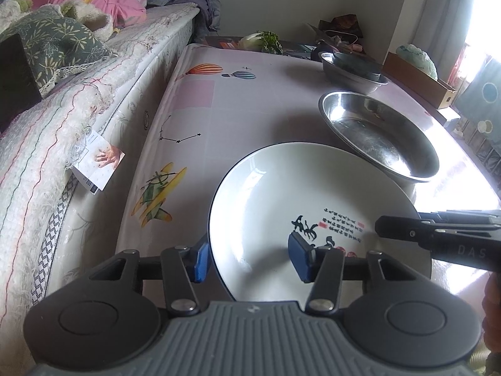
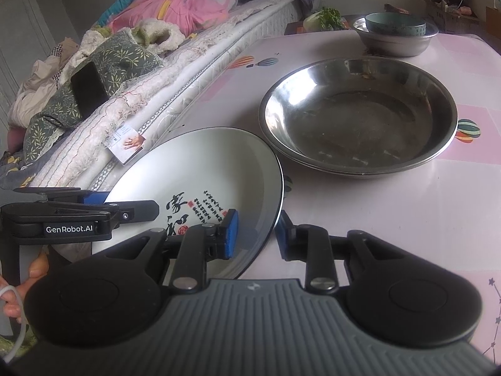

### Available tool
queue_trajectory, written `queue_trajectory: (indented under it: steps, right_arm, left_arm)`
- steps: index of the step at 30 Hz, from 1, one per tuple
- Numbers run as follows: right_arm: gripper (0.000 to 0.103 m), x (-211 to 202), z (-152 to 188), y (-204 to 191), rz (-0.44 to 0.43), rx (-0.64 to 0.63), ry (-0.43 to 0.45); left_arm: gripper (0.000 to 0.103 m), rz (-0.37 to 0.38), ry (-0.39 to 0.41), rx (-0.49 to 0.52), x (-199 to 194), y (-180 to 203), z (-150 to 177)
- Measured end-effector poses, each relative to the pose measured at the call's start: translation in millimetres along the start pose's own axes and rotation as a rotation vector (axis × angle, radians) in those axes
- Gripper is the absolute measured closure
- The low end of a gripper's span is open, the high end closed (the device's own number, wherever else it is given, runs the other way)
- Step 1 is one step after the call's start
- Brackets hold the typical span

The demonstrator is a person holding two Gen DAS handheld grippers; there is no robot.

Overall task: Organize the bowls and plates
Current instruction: 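Lift the white plate off the table with both grippers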

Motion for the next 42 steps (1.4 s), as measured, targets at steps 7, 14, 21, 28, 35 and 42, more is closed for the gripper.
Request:
queue_trajectory:
  steps: [7,14,21,28,35,42]
  right_arm:
    - [0.077,-2.7,-1.9,-2.5,-0.005,-0.004,0.007]
    - [0.077,-5.9,-4.4,-4.8,-0.010,-0.004,0.014]
    - [0.077,-8.9,-7.0,-5.6,-0.011,-0.004,0.020]
    - [0.077,-11.3,-8.6,-5.6,-0.014,-0.002,0.024]
    - [0.077,-12.2,-10.4,-5.6,-0.013,-0.001,0.027]
    - [0.077,-15.3,-14.2,-4.3,-0.015,-0.002,0.034]
  left_arm:
    - [0.052,0.002,0.001,-0.010,-4.3,-1.3,1.9]
    - [0.052,-0.002,0.008,-0.008,-8.1,-1.5,0.5]
    - [0.052,-0.004,0.020,-0.005,-12.3,-0.2,-2.2]
    - [0.052,-0.009,0.029,-0.003,-15.4,0.2,-5.1]
    - [0.052,-0.010,0.034,-0.002,-17.2,0.9,-7.4]
    - [0.052,-0.015,0.042,0.001,-18.7,1.9,-10.1]
Point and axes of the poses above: each gripper's, at about its wrist camera, not at the fingertips, and x roughly the way its jaws point, y to its right, z to its underside, the point moved 7 cm from there along x, roughly the way its jaws point, and after that the axes turned 15 degrees about y, right-handed, at the moved point
